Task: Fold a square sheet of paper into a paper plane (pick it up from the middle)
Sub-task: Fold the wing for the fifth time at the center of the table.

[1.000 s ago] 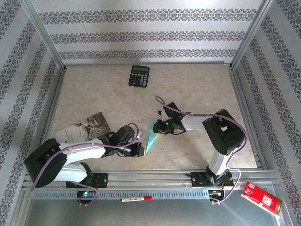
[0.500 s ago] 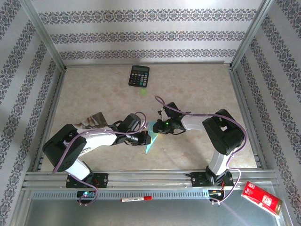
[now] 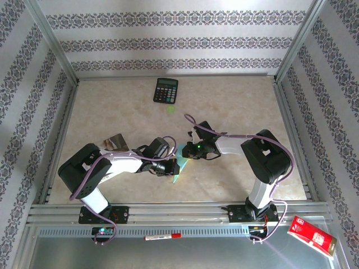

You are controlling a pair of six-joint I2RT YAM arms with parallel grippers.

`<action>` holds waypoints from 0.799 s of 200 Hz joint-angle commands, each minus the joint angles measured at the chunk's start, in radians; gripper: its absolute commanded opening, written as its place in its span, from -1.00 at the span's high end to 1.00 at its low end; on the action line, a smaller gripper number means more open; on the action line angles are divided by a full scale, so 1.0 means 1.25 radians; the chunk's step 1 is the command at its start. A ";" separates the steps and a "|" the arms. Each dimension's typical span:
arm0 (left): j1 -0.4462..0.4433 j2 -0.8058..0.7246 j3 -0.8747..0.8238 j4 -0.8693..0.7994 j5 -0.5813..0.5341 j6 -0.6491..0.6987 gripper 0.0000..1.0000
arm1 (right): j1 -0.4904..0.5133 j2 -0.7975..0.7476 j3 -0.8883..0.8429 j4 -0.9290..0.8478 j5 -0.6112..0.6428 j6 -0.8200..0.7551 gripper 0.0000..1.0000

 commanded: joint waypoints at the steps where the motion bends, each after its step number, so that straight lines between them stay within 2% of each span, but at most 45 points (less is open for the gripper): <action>1: 0.013 0.012 -0.022 0.012 0.000 0.024 1.00 | -0.003 0.050 -0.010 -0.044 0.076 -0.010 0.68; 48: 0.013 0.032 -0.067 0.052 -0.001 0.001 1.00 | -0.014 0.025 0.022 -0.059 0.031 -0.031 0.66; 90: 0.014 0.036 -0.094 0.071 -0.008 -0.017 1.00 | -0.023 -0.057 0.051 -0.089 -0.020 -0.042 0.62; 125: 0.014 0.041 -0.113 0.091 -0.005 -0.028 1.00 | -0.008 -0.129 -0.021 -0.042 -0.040 0.023 0.62; 160: 0.014 0.045 -0.113 0.092 -0.003 -0.028 1.00 | 0.041 -0.134 -0.088 0.050 -0.042 0.107 0.71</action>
